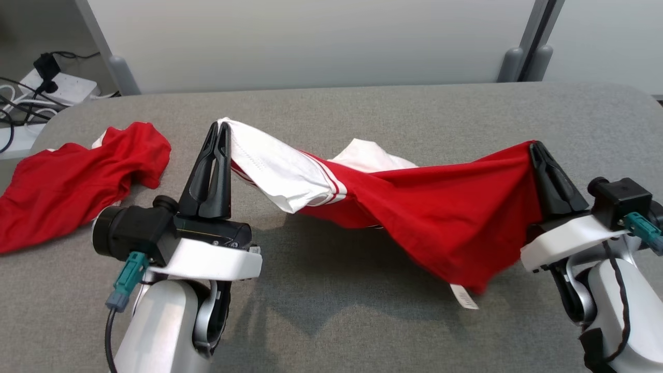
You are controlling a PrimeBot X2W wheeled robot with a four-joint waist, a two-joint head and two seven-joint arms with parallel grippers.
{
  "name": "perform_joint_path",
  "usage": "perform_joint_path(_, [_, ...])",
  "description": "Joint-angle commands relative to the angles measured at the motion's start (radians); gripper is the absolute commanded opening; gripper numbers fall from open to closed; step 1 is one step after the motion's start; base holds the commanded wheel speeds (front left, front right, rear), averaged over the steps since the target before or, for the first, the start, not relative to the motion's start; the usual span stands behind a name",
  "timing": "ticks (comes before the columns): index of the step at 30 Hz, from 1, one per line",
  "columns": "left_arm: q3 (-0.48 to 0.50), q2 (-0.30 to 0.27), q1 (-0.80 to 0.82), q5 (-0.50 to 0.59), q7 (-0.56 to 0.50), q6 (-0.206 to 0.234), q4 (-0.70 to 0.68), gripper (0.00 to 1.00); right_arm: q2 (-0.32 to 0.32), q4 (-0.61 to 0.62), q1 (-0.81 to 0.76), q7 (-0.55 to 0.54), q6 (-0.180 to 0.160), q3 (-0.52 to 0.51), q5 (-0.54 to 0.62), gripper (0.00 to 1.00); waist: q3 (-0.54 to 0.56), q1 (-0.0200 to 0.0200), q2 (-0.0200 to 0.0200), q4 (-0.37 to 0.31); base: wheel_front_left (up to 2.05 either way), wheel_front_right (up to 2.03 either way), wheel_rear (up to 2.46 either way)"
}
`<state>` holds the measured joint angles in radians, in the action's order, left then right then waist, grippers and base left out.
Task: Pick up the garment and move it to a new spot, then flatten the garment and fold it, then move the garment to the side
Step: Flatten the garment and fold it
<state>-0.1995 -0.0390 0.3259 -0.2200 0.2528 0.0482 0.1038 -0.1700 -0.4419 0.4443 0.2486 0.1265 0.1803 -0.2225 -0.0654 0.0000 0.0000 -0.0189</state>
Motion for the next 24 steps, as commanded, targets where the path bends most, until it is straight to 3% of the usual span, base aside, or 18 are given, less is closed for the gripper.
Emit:
perform_joint_path(1, [0.03,-0.02,-0.016,0.01,0.004,0.002,-0.079,0.0,-0.017,0.053,-0.016,0.013,0.004,-0.008,0.023,0.0,0.027,0.0,0.0,-0.013,0.0,0.0,0.0])
perform_joint_path(8, [-0.003,-0.023,-0.079,-0.031,-0.091,-0.015,-0.145,0.0,-0.052,-0.021,0.029,-0.05,0.004,0.018,0.0,0.0,0.006,0.0,0.0,-0.006,0.0,0.0,0.0])
perform_joint_path(14, [-0.046,-0.017,-0.026,-0.067,-0.054,-0.039,-0.048,0.0,-0.056,-0.262,0.243,-0.032,0.004,0.091,-0.056,0.0,-0.072,0.0,0.0,0.031,0.0,0.0,0.0])
perform_joint_path(15, [-0.052,-0.016,-0.012,-0.079,-0.042,-0.042,-0.027,0.0,-0.049,-0.305,0.28,-0.019,0.004,0.086,-0.058,0.39,-0.085,0.0,0.0,0.033,0.0,0.0,0.0])
perform_joint_path(16, [-0.063,-0.015,0.003,-0.077,-0.033,-0.044,-0.002,0.0,-0.044,-0.344,0.311,-0.007,0.004,0.085,-0.05,1.0,-0.096,0.0,0.0,0.034,0.0,0.0,0.0])
perform_joint_path(19, [-0.085,-0.013,0.04,-0.074,-0.009,-0.044,0.067,0.0,-0.015,-0.409,0.367,0.011,0.004,0.078,-0.032,1.0,-0.117,0.0,0.0,0.029,0.0,0.0,0.0])
perform_joint_path(24, [-0.092,-0.012,0.059,-0.067,0.007,-0.037,0.139,0.0,0.005,-0.308,0.26,0.013,0.004,0.036,-0.012,1.0,-0.117,0.0,0.0,0.009,0.0,0.0,0.0])
